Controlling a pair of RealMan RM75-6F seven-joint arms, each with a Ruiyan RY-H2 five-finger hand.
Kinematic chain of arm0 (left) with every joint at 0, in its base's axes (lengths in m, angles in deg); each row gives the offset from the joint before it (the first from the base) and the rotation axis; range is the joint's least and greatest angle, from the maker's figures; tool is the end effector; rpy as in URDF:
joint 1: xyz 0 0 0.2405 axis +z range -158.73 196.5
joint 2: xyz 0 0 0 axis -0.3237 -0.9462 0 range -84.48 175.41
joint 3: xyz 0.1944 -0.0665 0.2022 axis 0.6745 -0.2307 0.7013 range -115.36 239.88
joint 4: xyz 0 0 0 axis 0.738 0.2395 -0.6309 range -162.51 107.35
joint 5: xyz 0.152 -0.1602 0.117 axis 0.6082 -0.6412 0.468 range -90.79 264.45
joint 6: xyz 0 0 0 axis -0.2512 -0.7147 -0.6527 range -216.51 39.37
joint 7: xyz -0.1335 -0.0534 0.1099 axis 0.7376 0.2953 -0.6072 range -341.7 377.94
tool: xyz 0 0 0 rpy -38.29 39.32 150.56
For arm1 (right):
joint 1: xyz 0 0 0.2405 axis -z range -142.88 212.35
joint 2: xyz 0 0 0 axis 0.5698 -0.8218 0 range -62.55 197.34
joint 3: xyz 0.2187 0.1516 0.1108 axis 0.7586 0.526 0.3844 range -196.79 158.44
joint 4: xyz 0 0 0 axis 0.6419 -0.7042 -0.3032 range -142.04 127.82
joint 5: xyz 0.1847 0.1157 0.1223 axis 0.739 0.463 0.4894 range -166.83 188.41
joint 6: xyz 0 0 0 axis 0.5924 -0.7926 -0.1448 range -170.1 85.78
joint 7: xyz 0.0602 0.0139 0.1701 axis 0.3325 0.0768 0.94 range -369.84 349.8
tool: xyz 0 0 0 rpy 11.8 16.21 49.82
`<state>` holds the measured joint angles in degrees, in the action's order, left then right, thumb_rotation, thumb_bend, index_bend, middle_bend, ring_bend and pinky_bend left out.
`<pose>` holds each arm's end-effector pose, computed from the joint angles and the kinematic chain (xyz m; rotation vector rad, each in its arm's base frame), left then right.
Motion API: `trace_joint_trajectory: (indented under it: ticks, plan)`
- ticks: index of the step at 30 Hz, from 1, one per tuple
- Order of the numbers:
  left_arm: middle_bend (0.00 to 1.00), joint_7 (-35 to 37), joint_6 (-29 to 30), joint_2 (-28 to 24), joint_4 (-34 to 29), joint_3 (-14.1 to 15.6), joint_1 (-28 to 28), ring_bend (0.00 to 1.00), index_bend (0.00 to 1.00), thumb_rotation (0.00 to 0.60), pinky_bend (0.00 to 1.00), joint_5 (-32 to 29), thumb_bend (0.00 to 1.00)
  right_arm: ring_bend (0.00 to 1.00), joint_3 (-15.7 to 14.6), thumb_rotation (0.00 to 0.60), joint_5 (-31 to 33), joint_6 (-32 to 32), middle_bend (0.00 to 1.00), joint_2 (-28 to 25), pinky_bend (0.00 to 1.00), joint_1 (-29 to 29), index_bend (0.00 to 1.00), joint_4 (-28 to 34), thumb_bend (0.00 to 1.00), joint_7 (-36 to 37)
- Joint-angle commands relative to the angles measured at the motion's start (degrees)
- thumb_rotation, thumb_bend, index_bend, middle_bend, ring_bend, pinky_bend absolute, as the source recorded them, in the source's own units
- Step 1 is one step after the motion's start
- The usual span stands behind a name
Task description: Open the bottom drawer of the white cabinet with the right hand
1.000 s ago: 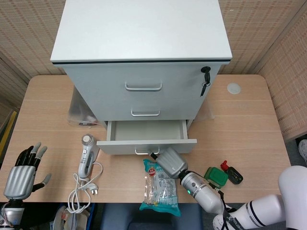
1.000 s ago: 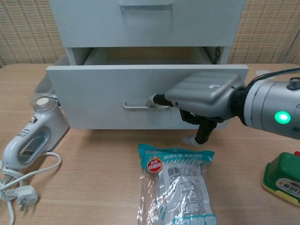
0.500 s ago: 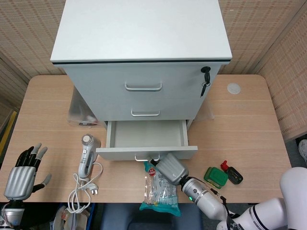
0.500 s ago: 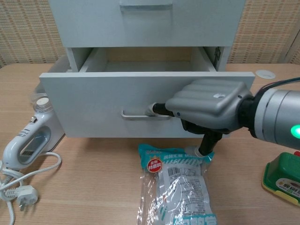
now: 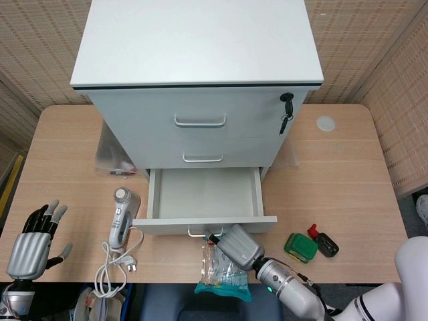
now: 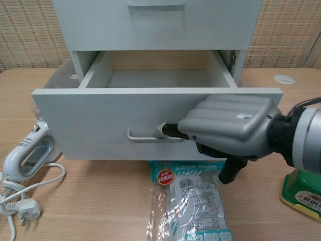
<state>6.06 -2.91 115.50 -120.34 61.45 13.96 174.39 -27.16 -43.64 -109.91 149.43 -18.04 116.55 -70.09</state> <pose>-0.3383 0.2138 0.0918 -1.4636 -0.8309 -0.8317 -0.0714 -0.2439 -0.0644 2.3491 -0.5269 0.6641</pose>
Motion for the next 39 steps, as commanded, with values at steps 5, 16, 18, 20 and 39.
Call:
trace_joint_trajectory:
  ticks: [5, 16, 18, 20, 39]
  plan:
    - [0.00, -0.1, 0.2, -0.1, -0.1, 0.0, 0.0, 0.00, 0.09, 0.600, 0.10, 0.2, 0.25, 1.00, -1.3, 0.600, -2.5, -0.1, 0.90, -0.5, 0.81, 1.2, 0.08, 1.2, 0.29, -0.3]
    - [0.00, -0.3, 0.7, -0.4, -0.7, -0.1, 0.1, 0.00, 0.09, 0.600, 0.10, 0.5, 0.25, 0.94, -6.4, 0.600, -17.9, -2.9, 0.84, -3.7, 0.81, 6.9, 0.08, 2.3, 0.29, 3.5]
    - [0.00, -0.3, 0.7, -0.5, -0.8, -0.2, 0.1, 0.00, 0.09, 0.600, 0.10, 0.5, 0.25, 0.87, -7.9, 0.600, -22.4, -4.7, 0.81, -5.1, 0.80, 9.0, 0.08, 1.8, 0.29, 5.7]
    - [0.00, -0.3, 0.7, -0.5, -0.9, -0.2, 0.0, 0.00, 0.09, 0.600, 0.10, 0.6, 0.25, 0.82, -9.2, 0.600, -27.4, -6.9, 0.78, -6.7, 0.80, 11.4, 0.08, 1.0, 0.29, 8.6]
    - [0.00, -1.1, 0.0, -0.3, -2.3, -1.0, -1.1, 0.00, 0.09, 0.600, 0.10, 0.8, 0.25, 0.62, -9.9, 0.600, -42.0, -35.6, 0.64, -22.9, 0.75, 35.2, 0.14, -10.9, 0.29, 34.6]
